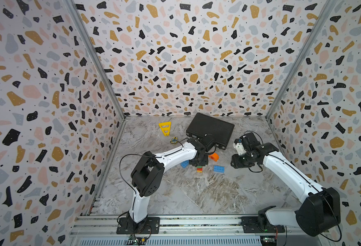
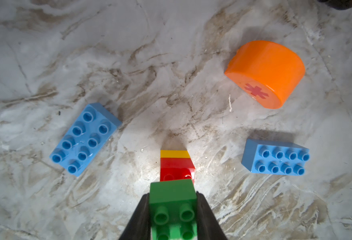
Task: Assemble an ice cream with lego
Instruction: Assemble the lego brick with the lego brick.
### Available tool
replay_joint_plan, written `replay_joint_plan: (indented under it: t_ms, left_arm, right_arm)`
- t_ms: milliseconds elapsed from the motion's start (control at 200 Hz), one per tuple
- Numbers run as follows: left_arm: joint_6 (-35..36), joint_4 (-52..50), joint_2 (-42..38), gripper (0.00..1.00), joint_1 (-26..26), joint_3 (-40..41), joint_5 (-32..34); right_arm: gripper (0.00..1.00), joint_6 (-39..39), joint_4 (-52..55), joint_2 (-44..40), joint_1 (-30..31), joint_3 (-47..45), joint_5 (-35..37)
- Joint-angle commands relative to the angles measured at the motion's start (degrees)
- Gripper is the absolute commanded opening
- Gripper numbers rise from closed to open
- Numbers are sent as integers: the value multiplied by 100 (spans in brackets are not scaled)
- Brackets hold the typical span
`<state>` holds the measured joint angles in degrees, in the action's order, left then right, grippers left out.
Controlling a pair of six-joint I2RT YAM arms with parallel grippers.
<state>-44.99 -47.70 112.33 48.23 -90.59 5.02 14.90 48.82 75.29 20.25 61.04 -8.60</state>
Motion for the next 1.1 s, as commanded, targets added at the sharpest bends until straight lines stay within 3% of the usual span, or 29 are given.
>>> replay_joint_plan:
  t_ms: [0,536,1091]
  left_arm:
    - [221,32,-151,28,-24,-62,-58]
    - [358,181,76,28,-22,-52,-264]
    - [485,167,180,28,-23,-20,129]
  right_arm:
    - [48,-49,14,-51,-29,65,-32]
    - [48,-54,15,-49,-30,49,-27]
    - [48,-63,11,-36,-30,62,-54]
